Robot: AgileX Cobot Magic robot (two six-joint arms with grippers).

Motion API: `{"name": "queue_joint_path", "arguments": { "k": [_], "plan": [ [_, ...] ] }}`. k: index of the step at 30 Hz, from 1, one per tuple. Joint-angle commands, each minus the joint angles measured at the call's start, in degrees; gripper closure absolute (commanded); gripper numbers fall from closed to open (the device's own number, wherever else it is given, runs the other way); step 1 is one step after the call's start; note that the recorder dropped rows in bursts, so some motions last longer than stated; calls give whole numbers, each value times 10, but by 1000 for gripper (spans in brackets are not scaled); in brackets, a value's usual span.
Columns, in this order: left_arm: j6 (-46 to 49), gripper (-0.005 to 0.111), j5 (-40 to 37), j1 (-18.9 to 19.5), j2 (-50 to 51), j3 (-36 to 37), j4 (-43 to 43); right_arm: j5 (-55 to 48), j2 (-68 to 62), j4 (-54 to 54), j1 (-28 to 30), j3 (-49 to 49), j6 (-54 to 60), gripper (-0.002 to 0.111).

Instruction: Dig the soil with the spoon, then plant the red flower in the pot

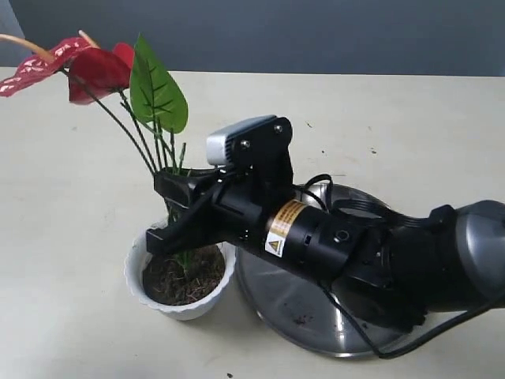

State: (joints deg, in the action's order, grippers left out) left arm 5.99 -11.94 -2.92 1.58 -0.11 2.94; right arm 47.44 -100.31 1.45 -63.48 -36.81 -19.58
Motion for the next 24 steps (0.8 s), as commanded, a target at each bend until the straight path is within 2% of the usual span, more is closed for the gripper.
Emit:
{"name": "queue_joint_path", "arguments": {
  "k": [1,5,10,14,24],
  "plan": [
    [-2,106,4,-1,-2,1,2,-69,-5,77,0,18,-76,109],
    [-2,106,4,-1,-2,1,2,-77,-5,127,0,18,-113,109],
    [-2,106,4,-1,-2,1,2,-121,-5,100,0,21,-84,109],
    [-2,106,4,-1,-2,1,2,-65,-5,74,0,47,-75,109],
    [-2,106,4,-1,-2,1,2,-52,-5,66,0,88,-71,109]
  ]
}}
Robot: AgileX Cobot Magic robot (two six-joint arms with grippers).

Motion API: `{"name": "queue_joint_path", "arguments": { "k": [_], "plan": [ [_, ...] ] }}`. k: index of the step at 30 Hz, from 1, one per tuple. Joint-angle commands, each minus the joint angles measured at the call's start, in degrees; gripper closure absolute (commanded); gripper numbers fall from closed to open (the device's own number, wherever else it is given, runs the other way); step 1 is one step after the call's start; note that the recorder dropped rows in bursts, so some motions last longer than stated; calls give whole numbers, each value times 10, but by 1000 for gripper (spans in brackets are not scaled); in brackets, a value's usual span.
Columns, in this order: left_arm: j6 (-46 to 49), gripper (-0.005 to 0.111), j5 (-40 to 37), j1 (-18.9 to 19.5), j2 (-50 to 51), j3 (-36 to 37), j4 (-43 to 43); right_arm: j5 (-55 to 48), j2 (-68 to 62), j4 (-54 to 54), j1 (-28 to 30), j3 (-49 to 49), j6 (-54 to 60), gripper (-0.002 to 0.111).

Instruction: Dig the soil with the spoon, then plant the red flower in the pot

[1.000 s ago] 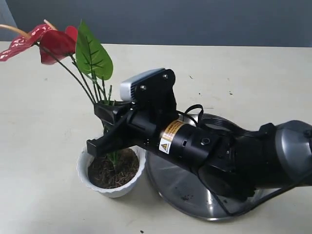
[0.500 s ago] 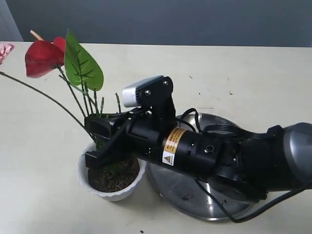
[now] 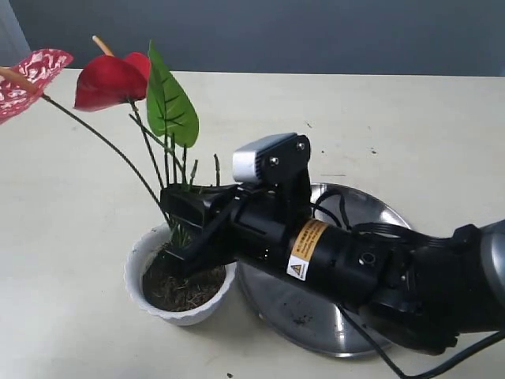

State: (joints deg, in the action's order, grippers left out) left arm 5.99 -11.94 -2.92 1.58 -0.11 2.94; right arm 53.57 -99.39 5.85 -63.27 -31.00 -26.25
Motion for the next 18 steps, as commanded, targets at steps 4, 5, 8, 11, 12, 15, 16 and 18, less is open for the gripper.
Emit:
{"name": "queue_joint_path", "arguments": {
  "k": [4,5,8,11,12,15,16,18],
  "plan": [
    [-2,106,4,-1,-2,1,2,-121,-14,26,-2,44,-9,109],
    [-2,106,4,-1,-2,1,2,-121,-14,30,-2,46,-10,109],
    [-2,106,4,-1,-2,1,2,-108,-14,56,-2,55,-25,109],
    [-2,106,4,-1,-2,1,2,-105,-14,61,-12,57,-29,109],
    [-2,106,4,-1,-2,1,2,-104,-14,55,-16,57,-29,109],
    [-2,106,4,-1,-2,1,2,-113,-14,15,-34,57,-4,109],
    [-2,106,4,-1,-2,1,2,-116,-14,4,-35,57,3,109],
    [-2,106,4,-1,-2,1,2,-117,-14,3,-35,57,6,109]
  ]
}}
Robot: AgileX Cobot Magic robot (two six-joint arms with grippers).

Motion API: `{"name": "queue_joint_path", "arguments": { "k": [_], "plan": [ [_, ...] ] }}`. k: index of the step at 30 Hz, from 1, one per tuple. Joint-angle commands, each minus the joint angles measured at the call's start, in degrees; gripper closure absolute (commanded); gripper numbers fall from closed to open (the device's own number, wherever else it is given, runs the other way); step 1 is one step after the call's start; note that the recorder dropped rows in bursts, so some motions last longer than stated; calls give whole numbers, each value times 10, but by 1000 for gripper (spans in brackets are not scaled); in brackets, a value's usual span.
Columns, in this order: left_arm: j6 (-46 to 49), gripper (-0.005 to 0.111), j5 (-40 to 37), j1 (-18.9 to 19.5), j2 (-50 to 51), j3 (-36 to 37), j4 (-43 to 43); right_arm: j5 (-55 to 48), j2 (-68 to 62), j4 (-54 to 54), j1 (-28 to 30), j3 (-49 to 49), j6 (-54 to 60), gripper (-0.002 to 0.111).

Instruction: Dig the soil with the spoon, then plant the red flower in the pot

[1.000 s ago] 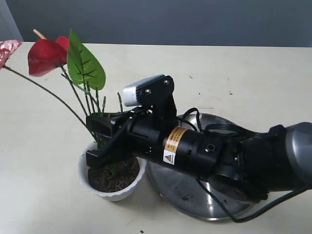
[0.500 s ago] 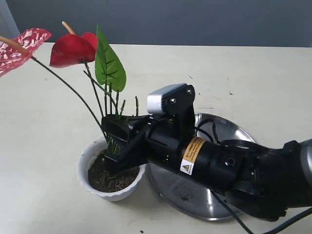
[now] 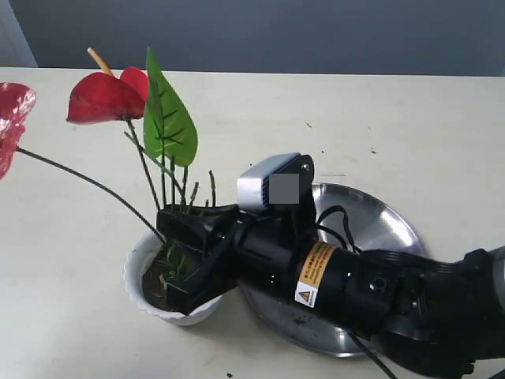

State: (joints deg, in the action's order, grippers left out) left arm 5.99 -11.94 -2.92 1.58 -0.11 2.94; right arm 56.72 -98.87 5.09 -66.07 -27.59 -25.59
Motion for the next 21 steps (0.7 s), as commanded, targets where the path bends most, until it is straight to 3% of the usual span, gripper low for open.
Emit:
{"name": "queue_joint_path", "arguments": {
  "k": [1,21],
  "plan": [
    [-2,106,4,-1,-2,1,2,-149,-21,9,-9,23,-1,109],
    [-2,106,4,-1,-2,1,2,-136,-77,6,-14,23,-11,109]
  ]
}}
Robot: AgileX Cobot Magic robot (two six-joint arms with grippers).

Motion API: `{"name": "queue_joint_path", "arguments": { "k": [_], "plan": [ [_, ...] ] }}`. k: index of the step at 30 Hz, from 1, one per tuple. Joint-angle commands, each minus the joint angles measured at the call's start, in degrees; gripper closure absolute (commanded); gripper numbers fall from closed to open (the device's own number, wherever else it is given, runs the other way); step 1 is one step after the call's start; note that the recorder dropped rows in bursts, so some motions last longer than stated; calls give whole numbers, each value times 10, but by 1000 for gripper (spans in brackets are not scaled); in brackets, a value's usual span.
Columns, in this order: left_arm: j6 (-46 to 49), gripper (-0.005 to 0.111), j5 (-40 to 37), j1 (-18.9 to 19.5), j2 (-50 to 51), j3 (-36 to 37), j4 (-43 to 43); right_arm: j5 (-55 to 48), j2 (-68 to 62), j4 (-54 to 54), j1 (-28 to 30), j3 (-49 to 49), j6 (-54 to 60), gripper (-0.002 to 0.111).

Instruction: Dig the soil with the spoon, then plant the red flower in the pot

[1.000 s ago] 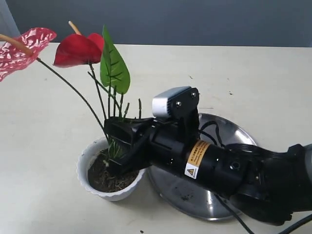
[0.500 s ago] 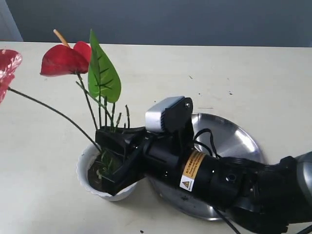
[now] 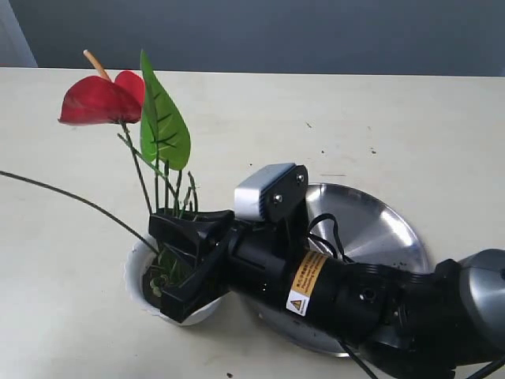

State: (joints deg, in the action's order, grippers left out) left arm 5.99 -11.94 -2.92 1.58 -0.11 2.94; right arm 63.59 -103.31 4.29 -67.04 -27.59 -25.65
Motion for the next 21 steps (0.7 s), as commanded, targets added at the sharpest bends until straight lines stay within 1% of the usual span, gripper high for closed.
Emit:
{"name": "queue_joint_path", "arguments": {
  "k": [1,11,17,21],
  "plan": [
    [-2,106,4,-1,-2,1,2,-207,-33,14,-4,23,-10,109],
    [-2,106,4,-1,-2,1,2,-231,-33,-2,-4,23,-3,109],
    [-2,106,4,-1,-2,1,2,-225,-33,-2,-4,23,-3,109],
    [-2,106,4,-1,-2,1,2,-230,-32,0,-4,23,-25,109]
  ]
}}
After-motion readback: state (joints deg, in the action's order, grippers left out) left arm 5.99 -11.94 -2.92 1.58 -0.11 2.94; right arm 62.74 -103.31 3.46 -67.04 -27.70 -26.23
